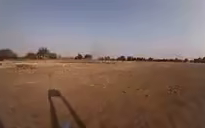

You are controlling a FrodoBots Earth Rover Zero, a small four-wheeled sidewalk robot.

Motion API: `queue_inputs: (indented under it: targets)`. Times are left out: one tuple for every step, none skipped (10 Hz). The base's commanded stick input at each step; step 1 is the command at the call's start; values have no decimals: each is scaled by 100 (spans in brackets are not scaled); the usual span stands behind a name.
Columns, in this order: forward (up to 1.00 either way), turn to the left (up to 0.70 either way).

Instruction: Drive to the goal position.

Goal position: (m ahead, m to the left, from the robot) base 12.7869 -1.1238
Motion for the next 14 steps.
queue_inputs:
  targets:
    - [70, 0]
    - [70, 0]
    - [70, 0]
    - [70, 0]
    - [70, 0]
    - [70, 0]
    - [70, 0]
    - [70, 0]
    - [70, 0]
    - [70, 0]
    - [70, 0]
    - [70, 0]
    - [70, 0]
    - [70, 0]
